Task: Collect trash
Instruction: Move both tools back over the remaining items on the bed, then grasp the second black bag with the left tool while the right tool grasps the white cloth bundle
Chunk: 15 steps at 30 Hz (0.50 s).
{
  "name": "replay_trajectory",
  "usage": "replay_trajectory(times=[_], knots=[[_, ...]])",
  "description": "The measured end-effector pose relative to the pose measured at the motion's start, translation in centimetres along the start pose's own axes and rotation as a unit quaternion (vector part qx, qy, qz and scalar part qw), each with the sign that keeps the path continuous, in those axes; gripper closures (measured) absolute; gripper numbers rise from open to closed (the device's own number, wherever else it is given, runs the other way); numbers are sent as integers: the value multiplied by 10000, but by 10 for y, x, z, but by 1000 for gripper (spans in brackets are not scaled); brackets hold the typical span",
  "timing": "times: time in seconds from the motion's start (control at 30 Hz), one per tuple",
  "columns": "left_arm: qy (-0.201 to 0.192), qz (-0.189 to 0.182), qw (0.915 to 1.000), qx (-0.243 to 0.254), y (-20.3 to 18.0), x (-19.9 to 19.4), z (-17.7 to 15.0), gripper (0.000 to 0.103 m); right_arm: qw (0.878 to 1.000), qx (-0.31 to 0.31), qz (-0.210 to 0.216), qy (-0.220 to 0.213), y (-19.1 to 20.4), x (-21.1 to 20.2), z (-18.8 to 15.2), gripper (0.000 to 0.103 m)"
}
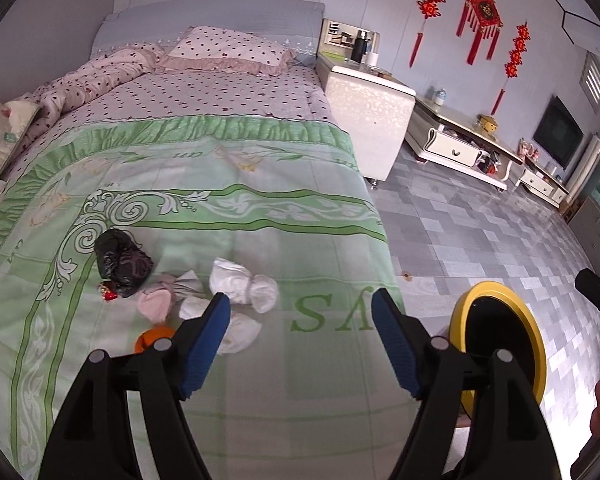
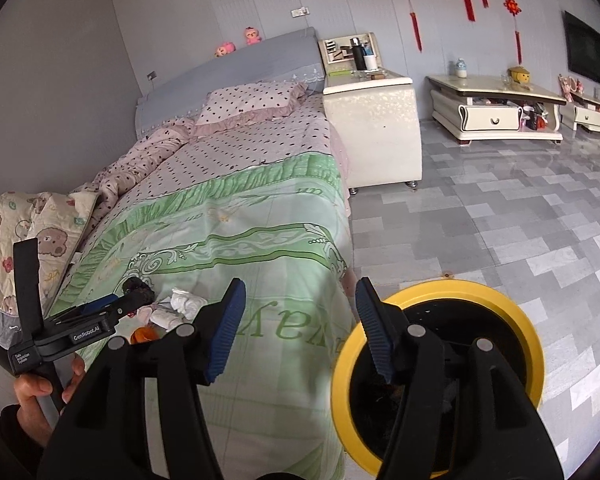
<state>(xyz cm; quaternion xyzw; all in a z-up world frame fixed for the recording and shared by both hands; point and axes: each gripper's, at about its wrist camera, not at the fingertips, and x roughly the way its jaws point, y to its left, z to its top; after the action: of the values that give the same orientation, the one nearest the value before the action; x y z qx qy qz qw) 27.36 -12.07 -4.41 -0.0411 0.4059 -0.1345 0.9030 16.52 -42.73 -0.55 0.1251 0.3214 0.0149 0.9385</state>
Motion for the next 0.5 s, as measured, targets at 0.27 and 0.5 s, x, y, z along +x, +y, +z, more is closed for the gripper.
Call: replay_trajectory(times=[0.27, 0.5], knots=[[-21, 459, 9981, -420, 76, 4, 9, 30, 9984, -403, 312, 257, 67, 48, 9, 48], [13, 805, 9942, -707, 134, 16, 17, 29, 9940, -775, 537, 556, 116, 97, 3, 48]])
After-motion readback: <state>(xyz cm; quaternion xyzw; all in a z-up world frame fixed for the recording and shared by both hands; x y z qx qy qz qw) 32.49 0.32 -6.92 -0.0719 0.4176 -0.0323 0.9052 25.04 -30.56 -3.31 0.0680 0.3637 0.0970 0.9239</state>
